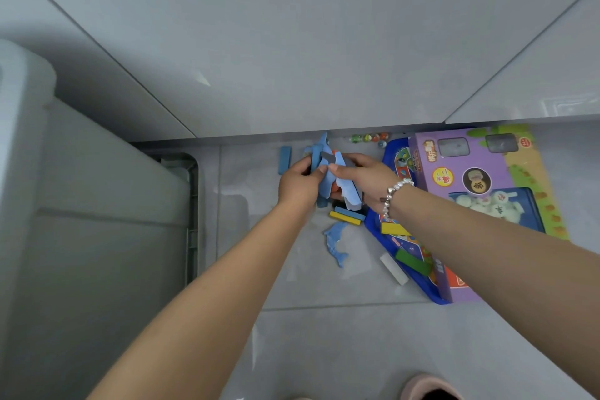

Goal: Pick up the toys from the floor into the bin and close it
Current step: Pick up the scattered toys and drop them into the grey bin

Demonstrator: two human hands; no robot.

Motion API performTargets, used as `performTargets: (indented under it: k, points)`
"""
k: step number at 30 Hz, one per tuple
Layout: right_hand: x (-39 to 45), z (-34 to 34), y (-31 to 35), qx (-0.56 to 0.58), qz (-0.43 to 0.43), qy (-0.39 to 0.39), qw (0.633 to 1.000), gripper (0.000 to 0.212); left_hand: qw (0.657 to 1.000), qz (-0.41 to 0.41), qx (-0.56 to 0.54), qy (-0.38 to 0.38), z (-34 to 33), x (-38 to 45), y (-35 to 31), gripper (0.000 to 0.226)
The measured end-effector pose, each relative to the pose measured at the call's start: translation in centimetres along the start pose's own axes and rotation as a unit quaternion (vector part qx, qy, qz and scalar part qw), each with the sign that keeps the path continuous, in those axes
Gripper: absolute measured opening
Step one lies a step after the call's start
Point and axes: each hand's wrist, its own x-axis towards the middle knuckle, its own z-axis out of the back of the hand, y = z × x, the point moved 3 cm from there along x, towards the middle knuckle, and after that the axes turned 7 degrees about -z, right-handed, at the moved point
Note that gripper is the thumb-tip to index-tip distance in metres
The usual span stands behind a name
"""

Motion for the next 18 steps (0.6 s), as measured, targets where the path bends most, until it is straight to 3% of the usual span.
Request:
performTargets:
  k: [2, 8, 18]
  points:
    - [0.1, 0.0, -0.2, 0.013, 0.001, -0.011, 1.000, 0.048, 1.000, 0.010, -0.020, 0.001, 0.2, -0.2, 0.0, 0.029]
    - [0.2, -0.6, -0.5, -0.044, 0.009, -0.034, 0.998, 0.039, 0.998, -0.014, 0.066, -0.008, 0.6, -0.4, 0.3, 0.029]
    - [-0.7, -0.5, -0.3, -0.015, 0.013, -0.011, 1.000, 0.025, 0.998, 0.029, -0.060, -0.015, 0.6, -1.3, 0.4, 0.032]
